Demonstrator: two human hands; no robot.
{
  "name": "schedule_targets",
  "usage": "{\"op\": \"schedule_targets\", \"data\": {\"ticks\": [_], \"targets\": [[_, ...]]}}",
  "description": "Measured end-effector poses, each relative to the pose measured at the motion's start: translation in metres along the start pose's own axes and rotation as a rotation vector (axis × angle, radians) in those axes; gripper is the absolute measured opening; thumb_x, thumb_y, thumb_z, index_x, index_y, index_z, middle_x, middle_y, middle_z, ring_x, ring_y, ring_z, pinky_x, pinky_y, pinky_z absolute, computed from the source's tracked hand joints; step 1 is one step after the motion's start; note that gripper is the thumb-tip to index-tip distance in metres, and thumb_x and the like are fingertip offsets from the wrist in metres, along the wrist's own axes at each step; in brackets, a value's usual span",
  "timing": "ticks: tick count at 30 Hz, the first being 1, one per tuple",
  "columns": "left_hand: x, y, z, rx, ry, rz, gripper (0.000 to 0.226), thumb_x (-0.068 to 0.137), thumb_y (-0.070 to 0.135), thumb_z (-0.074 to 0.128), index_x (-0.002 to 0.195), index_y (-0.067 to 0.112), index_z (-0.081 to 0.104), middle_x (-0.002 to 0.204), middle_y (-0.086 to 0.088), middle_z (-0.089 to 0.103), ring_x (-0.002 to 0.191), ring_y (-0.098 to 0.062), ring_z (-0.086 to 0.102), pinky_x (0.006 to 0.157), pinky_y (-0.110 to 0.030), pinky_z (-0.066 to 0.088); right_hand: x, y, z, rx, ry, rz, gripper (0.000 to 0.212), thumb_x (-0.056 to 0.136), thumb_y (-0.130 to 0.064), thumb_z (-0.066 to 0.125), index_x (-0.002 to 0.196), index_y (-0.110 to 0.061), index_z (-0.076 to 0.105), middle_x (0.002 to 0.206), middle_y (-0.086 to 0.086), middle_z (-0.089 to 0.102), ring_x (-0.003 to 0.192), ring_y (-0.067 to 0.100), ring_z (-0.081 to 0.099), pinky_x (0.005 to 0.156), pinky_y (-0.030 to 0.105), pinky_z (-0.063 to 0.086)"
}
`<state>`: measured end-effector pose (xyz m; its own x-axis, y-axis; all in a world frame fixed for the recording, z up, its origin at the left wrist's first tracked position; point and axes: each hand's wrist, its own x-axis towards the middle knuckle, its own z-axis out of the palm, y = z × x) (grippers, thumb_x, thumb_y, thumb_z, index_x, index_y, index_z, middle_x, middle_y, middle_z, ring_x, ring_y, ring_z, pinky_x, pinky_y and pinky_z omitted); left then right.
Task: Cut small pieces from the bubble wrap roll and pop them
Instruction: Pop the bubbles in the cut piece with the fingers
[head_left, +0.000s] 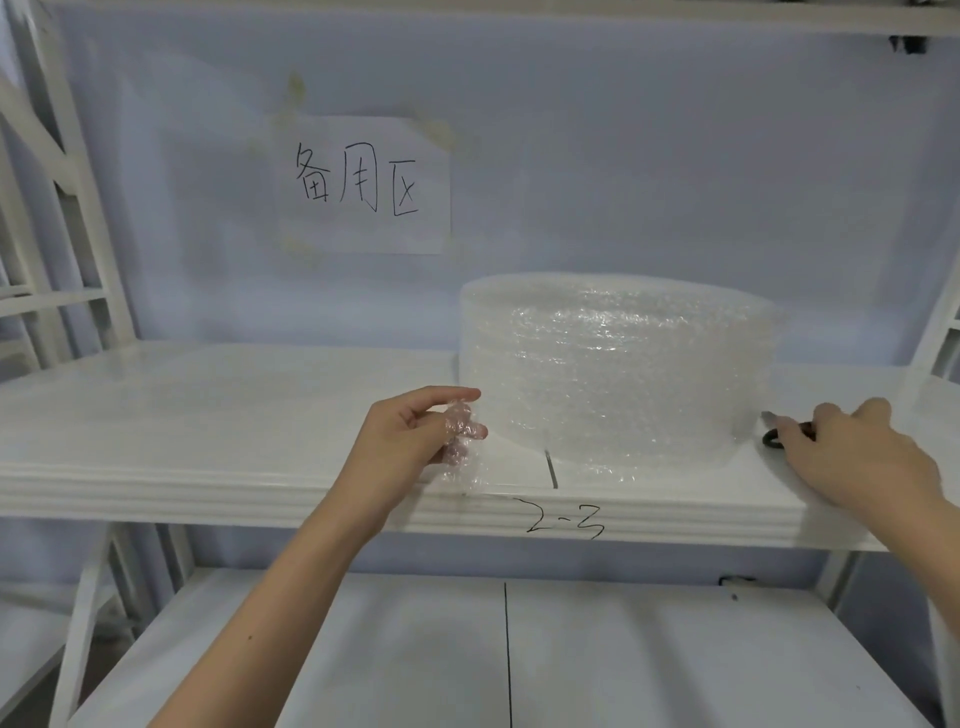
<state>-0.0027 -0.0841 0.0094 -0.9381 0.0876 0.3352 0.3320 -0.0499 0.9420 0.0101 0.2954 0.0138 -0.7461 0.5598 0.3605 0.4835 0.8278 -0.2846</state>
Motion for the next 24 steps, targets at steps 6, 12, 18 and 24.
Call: {"op": "schedule_targets", "data": {"ticks": [6,12,18,24], "targets": [[0.002,0.002,-0.004,0.021,-0.009,0.011,0.019,0.093,0.004,0.059,0.098,0.015,0.075,0.075,-0.005,0.078,0.064,-0.015,0.062,0.059,-0.017,0.052,0.005,0.002,0.001,-0.088,-0.039,0.019,0.048,0.093,-0.051,0.044,0.094,-0.004,0.057,0.085,0.012,0.035,0.069,0.033,0.049,0.073,0.043,0.050],[0.005,0.000,-0.008,0.030,-0.014,0.018,0.019,0.094,0.004,0.058,0.100,0.012,0.075,0.073,-0.003,0.077,0.072,-0.019,0.062,0.061,-0.016,0.053,-0.007,-0.011,-0.009,0.009,0.287,-0.213,0.036,0.089,-0.036,0.048,0.061,-0.016,0.035,0.065,0.008,0.036,0.052,0.033,0.048,0.061,0.048,0.054],[0.009,0.008,-0.008,0.092,0.019,0.103,0.019,0.093,0.012,0.061,0.099,0.024,0.075,0.085,0.001,0.079,0.071,-0.008,0.065,0.070,-0.020,0.055,-0.102,-0.126,-0.046,0.984,-0.280,-0.554,0.034,0.092,-0.030,0.060,0.068,-0.007,0.069,0.070,0.008,0.071,0.064,0.018,0.066,0.064,0.030,0.058],[0.007,0.015,-0.017,0.122,0.091,0.186,0.021,0.091,0.011,0.064,0.109,0.017,0.075,0.098,0.003,0.079,0.093,-0.004,0.071,0.077,-0.013,0.052,-0.117,-0.199,-0.017,1.106,-0.716,-0.610,0.037,0.081,-0.053,0.066,0.095,-0.020,0.077,0.096,-0.003,0.077,0.094,0.011,0.071,0.089,0.033,0.058]]}}
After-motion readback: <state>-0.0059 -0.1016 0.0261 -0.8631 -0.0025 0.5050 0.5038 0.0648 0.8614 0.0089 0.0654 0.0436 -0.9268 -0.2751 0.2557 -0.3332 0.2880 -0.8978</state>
